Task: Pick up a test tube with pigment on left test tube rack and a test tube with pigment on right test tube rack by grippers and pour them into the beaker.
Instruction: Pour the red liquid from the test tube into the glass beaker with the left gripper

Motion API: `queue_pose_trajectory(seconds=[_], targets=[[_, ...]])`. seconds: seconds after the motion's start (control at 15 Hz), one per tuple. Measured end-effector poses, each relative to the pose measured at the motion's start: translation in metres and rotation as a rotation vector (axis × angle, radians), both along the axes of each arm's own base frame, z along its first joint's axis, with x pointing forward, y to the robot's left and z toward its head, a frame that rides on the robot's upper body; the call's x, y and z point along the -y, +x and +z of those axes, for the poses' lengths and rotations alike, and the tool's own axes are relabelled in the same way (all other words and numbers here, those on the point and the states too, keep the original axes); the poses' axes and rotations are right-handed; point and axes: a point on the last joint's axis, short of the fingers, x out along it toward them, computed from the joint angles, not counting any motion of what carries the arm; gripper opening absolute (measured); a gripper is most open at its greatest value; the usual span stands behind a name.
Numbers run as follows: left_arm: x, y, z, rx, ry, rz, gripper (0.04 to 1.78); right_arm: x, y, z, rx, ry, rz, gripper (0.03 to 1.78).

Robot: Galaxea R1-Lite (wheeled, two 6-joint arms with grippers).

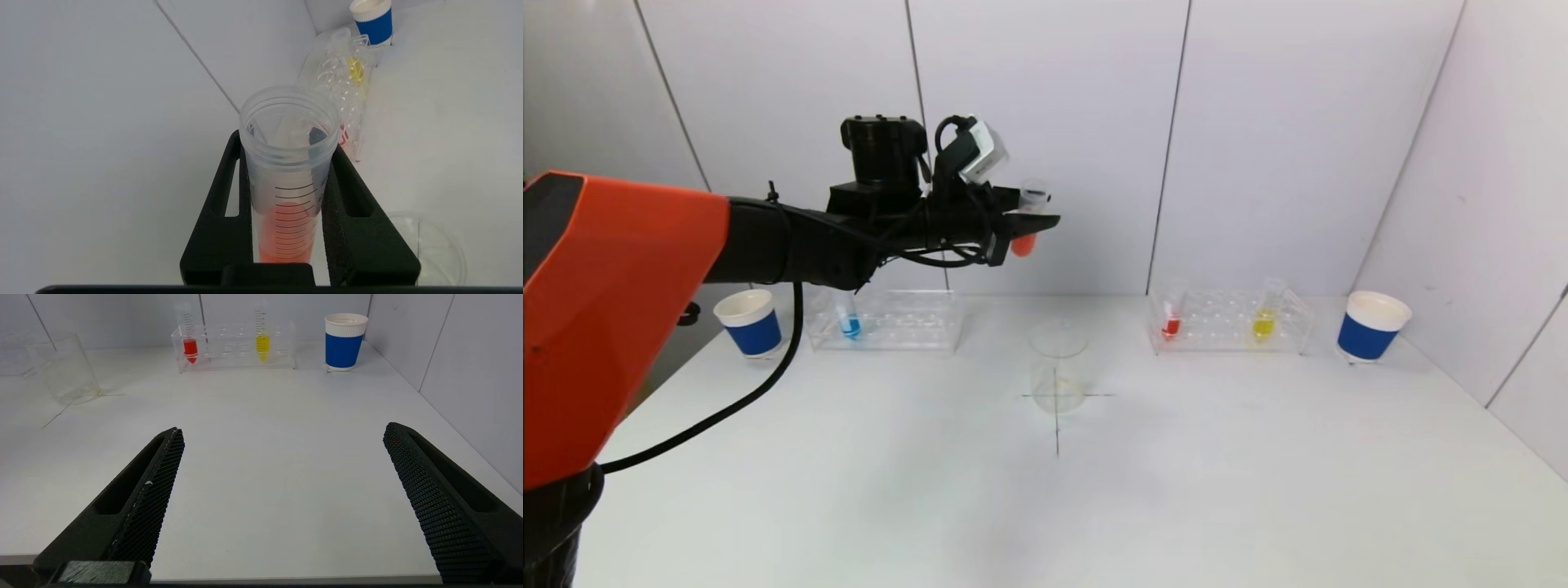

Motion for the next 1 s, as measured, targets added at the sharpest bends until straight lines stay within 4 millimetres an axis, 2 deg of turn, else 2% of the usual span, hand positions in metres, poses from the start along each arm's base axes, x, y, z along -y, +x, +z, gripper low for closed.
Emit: queue_pose_trajectory(seconds=[0.2,0.6,1.0], targets=[[0.001,0.007,-0.019,0.117,0.075,-0.100,0.48,0.000,0.000,0.000,0.000,0.000,0.000,1.77],[0.006,0.019,-0.056,0.350,0.216,-0.141,0.48,0.000,0.000,0.000,0.000,0.000,0.000,1.77],[0.007,0.026,-0.078,0.580,0.329,-0.162,0.48,0.000,0.000,0.000,0.000,0.000,0.000,1.77]])
